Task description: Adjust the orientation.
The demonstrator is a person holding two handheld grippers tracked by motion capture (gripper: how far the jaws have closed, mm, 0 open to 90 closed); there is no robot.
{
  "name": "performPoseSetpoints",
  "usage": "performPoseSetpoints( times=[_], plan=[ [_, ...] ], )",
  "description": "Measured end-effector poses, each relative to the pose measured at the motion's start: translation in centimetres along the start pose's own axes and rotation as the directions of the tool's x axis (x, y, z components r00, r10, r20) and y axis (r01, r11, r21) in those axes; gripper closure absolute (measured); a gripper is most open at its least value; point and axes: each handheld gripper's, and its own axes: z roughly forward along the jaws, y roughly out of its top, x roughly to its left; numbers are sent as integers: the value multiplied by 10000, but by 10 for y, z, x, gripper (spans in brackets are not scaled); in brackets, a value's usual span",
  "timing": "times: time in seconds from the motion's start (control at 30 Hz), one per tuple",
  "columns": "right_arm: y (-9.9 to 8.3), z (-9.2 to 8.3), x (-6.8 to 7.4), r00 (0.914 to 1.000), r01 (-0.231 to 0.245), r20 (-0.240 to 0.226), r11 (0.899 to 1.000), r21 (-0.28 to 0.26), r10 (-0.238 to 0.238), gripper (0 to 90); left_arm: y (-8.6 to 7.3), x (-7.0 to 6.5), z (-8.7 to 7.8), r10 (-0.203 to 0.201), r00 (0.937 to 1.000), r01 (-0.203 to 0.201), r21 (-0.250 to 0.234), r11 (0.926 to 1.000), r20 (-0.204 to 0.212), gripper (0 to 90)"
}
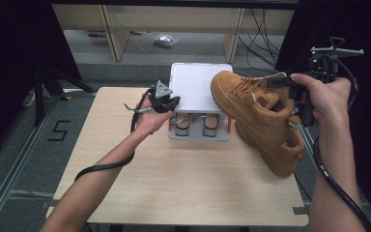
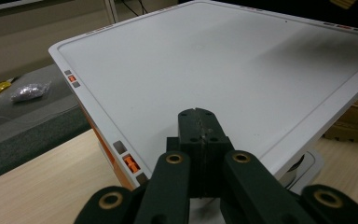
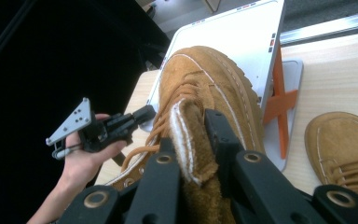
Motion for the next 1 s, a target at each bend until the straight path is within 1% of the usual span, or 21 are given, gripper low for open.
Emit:
performPoseSetpoints(
  times=[0.03, 0.13, 0.17, 0.2, 0.23, 0.27, 0.33, 0.37, 0.4, 0.47, 0.53, 0.6, 0.63, 0.7, 0.73, 0.77, 0.87, 0.9, 0.93, 0.97, 1.0],
  plan=[
    [1, 2, 0, 9999, -127, -64, 9999, 6, 127, 841, 0, 0, 0, -13, 10000, 13, -2, 10000, -4, 897],
    [4, 7, -1, 9999, -68, -76, 10000, -40, 67, 841, 0, 0, 0, -10, 10000, 10, -11, 10000, 5, 897],
    [5, 8, 0, 9995, -295, -122, 9995, -58, 294, 841, 0, 0, 0, -52, 10000, 52, -12, 10000, -3, 897],
    [7, 10, -2, 9999, -132, -69, 9998, -127, 131, 840, 0, 0, 0, -3, 10000, 3, -11, 10000, 9, 897],
    [7, 11, 0, 9995, -310, -98, 9995, -94, 309, 841, 0, 0, 0, -16, 10000, 16, -12, 10000, 2, 897],
    [9, 13, -1, 9997, -213, -78, 9996, -166, 212, 840, 0, 0, 0, -42, 10000, 42, -18, 10000, -5, 897],
    [11, 17, -1, 9993, -345, -173, 9993, -138, 343, 840, -1, 0, 0, -54, 10000, 54, -37, 10000, -5, 897],
    [12, 18, 0, 9986, -514, -149, 9986, -101, 512, 840, -1, 0, 0, -54, 10000, 54, -44, 10000, -2, 897],
    [13, 20, -1, 9996, -263, -33, 9995, -150, 263, 840, -1, 0, 0, -62, 10000, 62, -47, 10000, 5, 897],
    [15, 23, 1, 9987, -508, -80, 9987, -70, 507, 840, -1, 0, 0, -54, 10000, 54, -43, 10000, 12, 897],
    [17, 27, 0, 9991, -418, -94, 9990, -179, 417, 840, -1, 0, 0, -55, 10000, 55, -35, 10000, 9, 897],
    [19, 30, 0, 9984, -564, -110, 9983, -161, 563, 840, 0, 0, 0, -57, 10000, 57, -25, 10000, 8, 897],
    [20, 32, 0, 9989, -454, -93, 9987, -232, 451, 840, 0, 0, 0, -25, 10000, 25, -20, 10000, 16, 897],
    [21, 35, 2, 9974, -720, -68, 9972, -177, 719, 840, 0, 0, 0, -24, 10000, 24, -27, 10000, 16, 897],
    [22, 37, 2, 9982, -593, -49, 9980, -202, 592, 840, 0, 0, 0, -48, 10000, 48, -24, 10000, 12, 897],
    [23, 38, 3, 9968, -792, -84, 9968, -122, 791, 840, 0, 0, 0, -48, 10000, 48, -27, 10000, 15, 897],
    [25, 43, 3, 9975, -711, -59, 9972, -210, 710, 840, 0, 0, 0, -25, 10000, 25, -22, 10000, 26, 897],
    [25, 44, 4, 9958, -913, -27, 9957, -140, 913, 839, 0, 1, 0, -7, 10000, 7, -18, 10000, 30, 897],
    [26, 46, 5, 9953, -972, -34, 9952, -115, 972, 839, 0, 1, 0, 0, 10000, 0, -17, 10000, 27, 897],
    [27, 49, 5, 9972, -741, 27, 9970, -238, 742, 839, 0, 1, 0, 7, 10000, -7, -15, 10000, 24, 897],
    [27, 50, 7, 9954, -959, -4, 9953, -159, 959, 840, 0, 1, 0, 8, 10000, -7, -17, 10000, 26, 897]
  ],
)
